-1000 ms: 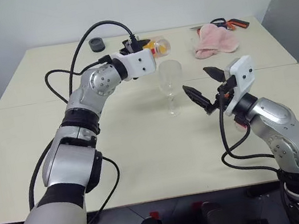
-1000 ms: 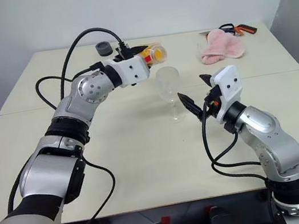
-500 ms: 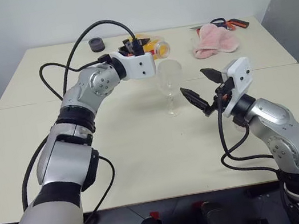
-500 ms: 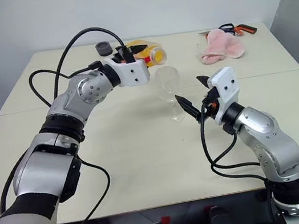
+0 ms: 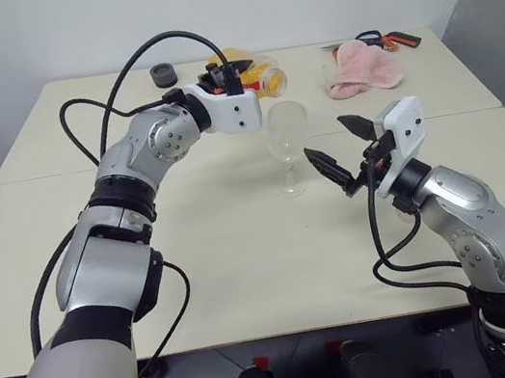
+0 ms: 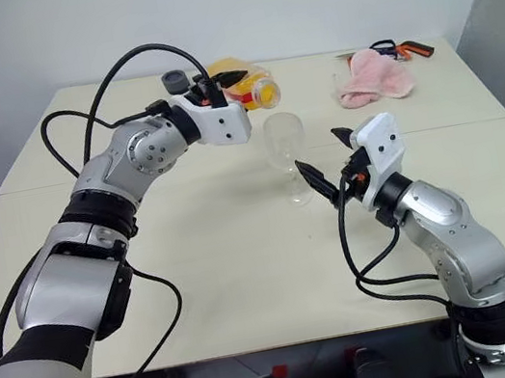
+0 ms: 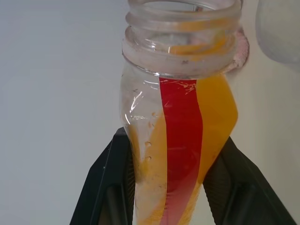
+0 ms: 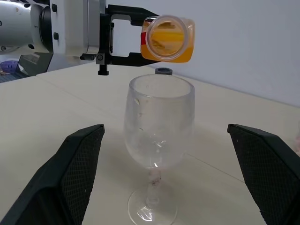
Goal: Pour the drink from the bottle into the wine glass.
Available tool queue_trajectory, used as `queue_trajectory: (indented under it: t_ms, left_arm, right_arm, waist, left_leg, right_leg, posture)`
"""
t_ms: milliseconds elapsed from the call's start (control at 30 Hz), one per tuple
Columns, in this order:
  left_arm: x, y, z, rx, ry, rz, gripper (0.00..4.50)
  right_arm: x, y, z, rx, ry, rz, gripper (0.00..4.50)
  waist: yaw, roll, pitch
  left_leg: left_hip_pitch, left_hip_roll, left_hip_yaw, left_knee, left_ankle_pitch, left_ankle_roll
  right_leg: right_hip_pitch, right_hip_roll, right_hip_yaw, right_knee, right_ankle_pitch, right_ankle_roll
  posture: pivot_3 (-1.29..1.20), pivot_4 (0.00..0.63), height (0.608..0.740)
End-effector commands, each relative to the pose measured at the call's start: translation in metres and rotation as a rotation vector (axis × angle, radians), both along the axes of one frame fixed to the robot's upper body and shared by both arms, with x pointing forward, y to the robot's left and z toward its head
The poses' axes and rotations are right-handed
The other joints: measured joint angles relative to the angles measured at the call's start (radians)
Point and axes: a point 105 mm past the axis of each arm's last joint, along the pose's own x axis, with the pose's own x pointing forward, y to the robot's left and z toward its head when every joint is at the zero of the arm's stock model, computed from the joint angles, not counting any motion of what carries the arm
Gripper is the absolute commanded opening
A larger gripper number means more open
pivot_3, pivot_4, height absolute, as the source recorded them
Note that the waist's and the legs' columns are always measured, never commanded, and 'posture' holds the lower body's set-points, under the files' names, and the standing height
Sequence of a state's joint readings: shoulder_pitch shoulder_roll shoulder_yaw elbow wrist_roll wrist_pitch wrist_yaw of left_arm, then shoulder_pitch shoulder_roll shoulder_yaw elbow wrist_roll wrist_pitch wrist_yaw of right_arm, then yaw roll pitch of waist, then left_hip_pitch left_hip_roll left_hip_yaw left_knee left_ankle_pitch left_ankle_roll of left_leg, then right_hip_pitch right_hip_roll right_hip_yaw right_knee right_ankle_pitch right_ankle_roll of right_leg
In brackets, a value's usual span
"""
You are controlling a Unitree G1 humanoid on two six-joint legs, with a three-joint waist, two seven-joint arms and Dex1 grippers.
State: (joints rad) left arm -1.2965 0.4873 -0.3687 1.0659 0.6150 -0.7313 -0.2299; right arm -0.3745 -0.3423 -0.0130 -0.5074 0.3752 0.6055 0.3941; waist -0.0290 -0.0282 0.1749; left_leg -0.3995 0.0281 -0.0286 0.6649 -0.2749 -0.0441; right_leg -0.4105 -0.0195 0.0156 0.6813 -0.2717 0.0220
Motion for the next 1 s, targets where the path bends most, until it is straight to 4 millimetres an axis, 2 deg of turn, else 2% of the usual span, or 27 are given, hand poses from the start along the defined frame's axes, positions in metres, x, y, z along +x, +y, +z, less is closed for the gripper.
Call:
queue_trajectory:
  t_ms: [33,367,1000]
  left_arm:
    - [-0.007,-0.007,0.032,-0.007,-0.106,-0.036,1.58]
    - [-0.006,-0.006,0.034,0.007,-0.124,-0.027,1.58]
    - [-0.007,-0.005,0.037,0.032,-0.166,-0.025,1.58]
  right_arm:
    - [-0.007,0.002,0.013,0.005,-0.069,0.031,4.5]
    - [-0.023,-0.003,0.013,-0.022,-0.091,0.112,4.5]
    - [-0.025,-0.013,0.012,-0.041,-0.081,0.107,4.5]
  waist:
    - [0.0,0.0,0.0]
    - [-0.001,0.0,0.0]
    - [0.0,0.0,0.0]
  left_leg:
    - [0.0,0.0,0.0,0.0,0.0,0.0]
    - [0.0,0.0,0.0,0.0,0.0,0.0]
    - [0.0,0.0,0.0,0.0,0.0,0.0]
  right_leg:
    - [0.0,0.0,0.0,0.0,0.0,0.0]
    - [0.0,0.0,0.0,0.0,0.0,0.0]
    - [0.0,0.0,0.0,0.0,0.0,0.0]
  posture:
    - [0.0,0.15,0.74]
    - [0.0,0.15,0.74]
    - [0.0,0.15,0.74]
